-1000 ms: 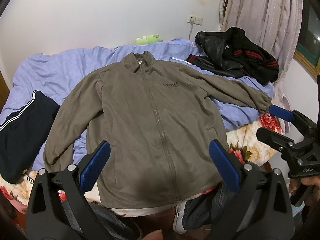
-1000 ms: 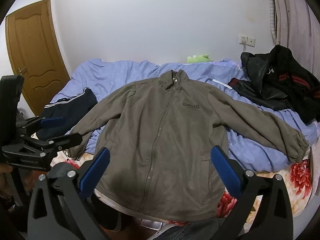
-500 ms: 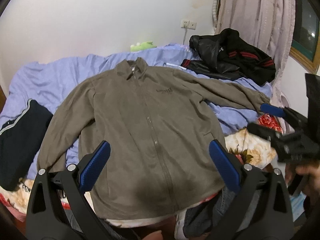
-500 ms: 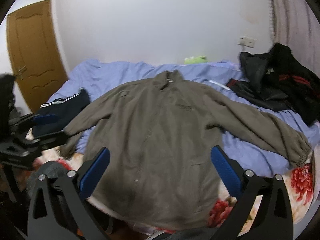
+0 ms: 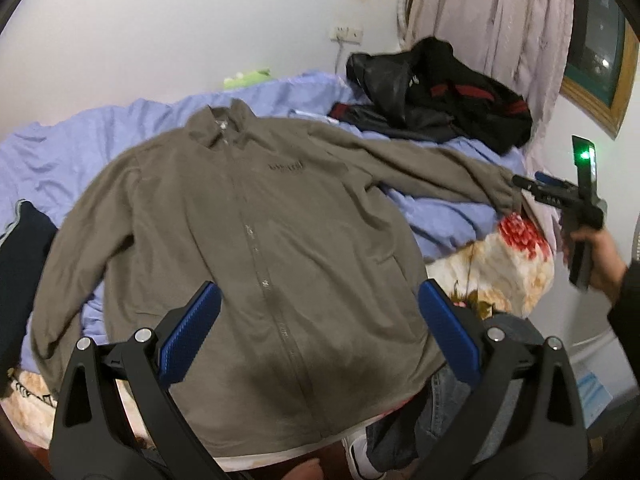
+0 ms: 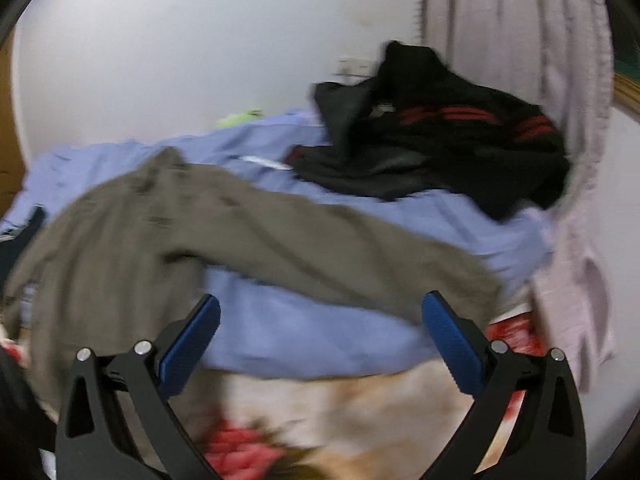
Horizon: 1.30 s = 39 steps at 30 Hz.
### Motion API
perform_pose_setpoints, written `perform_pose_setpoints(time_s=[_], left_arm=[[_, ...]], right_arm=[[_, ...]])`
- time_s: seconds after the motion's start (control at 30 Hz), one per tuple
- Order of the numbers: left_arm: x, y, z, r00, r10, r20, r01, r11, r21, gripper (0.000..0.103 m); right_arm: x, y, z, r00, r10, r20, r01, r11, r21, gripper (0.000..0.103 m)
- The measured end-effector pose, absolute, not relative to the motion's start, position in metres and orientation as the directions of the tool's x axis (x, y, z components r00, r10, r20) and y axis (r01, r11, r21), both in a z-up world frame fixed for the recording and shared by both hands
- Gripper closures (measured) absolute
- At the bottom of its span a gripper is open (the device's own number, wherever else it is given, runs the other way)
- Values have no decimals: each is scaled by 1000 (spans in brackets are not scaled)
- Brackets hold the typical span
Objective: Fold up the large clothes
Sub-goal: 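Grasp the sleeve cuff of the olive jacket with the right gripper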
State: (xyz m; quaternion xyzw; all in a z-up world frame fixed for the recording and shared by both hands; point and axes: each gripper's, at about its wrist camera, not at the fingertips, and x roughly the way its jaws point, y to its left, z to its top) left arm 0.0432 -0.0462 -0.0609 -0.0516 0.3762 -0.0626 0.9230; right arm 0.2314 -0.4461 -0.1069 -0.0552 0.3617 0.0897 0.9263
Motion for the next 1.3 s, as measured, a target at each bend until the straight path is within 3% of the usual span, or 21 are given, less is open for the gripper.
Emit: perform_pose_setpoints(time_s=[0.13, 0.17, 0.2, 0.23, 0.27, 0.33, 0.37, 0.4, 0.6, 0.67, 0.83, 0.87, 0.9, 0.97, 1.0, 1.13, 1.2, 1.27, 1.3], left_arm=[[58, -44, -75, 712, -151, -685, 93, 988, -122, 7], [65, -41, -79, 711, -156, -686, 91, 987, -131, 7], [71, -38, -82, 705, -173, -687, 96, 984, -149, 7], [79, -36, -87, 699, -172, -694, 90, 984, -153, 7], [85, -32, -92, 691, -166, -704, 88, 985, -147, 7], [101, -26, -101, 683, -156, -714, 87, 987, -133, 7], [107, -23, -104, 683, -142, -716, 84, 990, -117, 7], [115, -19, -107, 686, -126, -717, 81, 992, -97, 7], [153, 19, -118, 705, -64, -706, 66, 998, -24, 7], [164, 36, -122, 719, -26, -694, 48, 999, 12, 7], [184, 76, -136, 718, -21, -696, -5, 999, -35, 7], [186, 83, -140, 718, -26, -696, -17, 998, -55, 7], [187, 88, -145, 715, -35, -699, -22, 997, -73, 7], [191, 96, -153, 704, -55, -708, -24, 995, -101, 7], [191, 98, -157, 698, -58, -714, -25, 994, -105, 7], [194, 103, -168, 679, -64, -731, -19, 994, -104, 8], [196, 104, -171, 675, -88, -733, -1, 993, -120, 17], [198, 104, -176, 649, -114, -752, 16, 990, -137, 50], [200, 105, -181, 627, -132, -768, 17, 988, -155, 53]], right_arm=[[268, -499, -137, 675, 62, -735, -150, 987, -55, 7], [273, -505, -142, 662, 45, -748, -134, 989, -59, 26], [279, -513, -148, 642, 14, -766, -106, 992, -71, 66], [286, -520, -155, 622, -17, -783, -76, 994, -83, 84], [294, -527, -161, 606, -44, -794, -45, 995, -89, 89], [304, -539, -171, 583, -35, -812, -25, 998, -61, 85], [310, -544, -176, 564, -1, -826, -26, 999, -19, 75], [313, -550, -179, 552, 39, -833, -32, 999, 25, 58], [319, -555, -181, 538, 72, -840, -46, 997, 56, 37], [323, -555, -188, 511, 83, -855, -42, 997, 71, 35], [348, -553, -212, 431, 136, -892, 36, 985, 167, 35], [353, -551, -217, 410, 164, -897, 54, 978, 204, 44], [356, -548, -219, 401, 162, -902, 70, 976, 207, 61], [357, -541, -211, 407, 125, -905, 98, 979, 179, 70], [355, -537, -203, 421, 125, -898, 96, 979, 181, 79], [341, -509, -145, 535, 146, -832, 20, 982, 185, 87], [334, -489, -109, 586, 169, -792, -27, 981, 190, 88], [330, -464, -73, 627, 197, -754, -79, 979, 190, 88], [330, -451, -57, 642, 214, -736, -105, 976, 191, 88]])
